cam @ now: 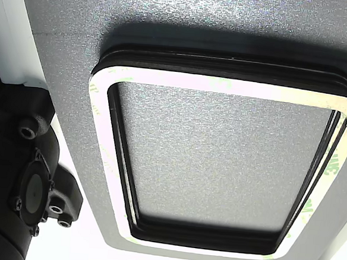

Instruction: Grab top frame and put it into gray box.

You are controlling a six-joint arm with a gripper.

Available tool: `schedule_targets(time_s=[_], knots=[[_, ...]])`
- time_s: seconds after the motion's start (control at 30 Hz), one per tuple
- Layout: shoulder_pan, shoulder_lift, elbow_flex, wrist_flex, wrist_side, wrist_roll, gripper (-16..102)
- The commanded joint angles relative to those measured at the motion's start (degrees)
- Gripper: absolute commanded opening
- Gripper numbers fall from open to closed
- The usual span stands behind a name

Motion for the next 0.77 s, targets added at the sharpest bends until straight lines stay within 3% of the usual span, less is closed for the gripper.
schedule_targets(time_s=[0.0,0.17,0.73], knots=[[-1.1,9.0,5.7,0.3,0.0,-2.4,100],[-1.1,18.5,14.0,1.6,0.4,-2.4,100],[-1.0,18.5,14.1,1.2,-0.1,-3.5,100]])
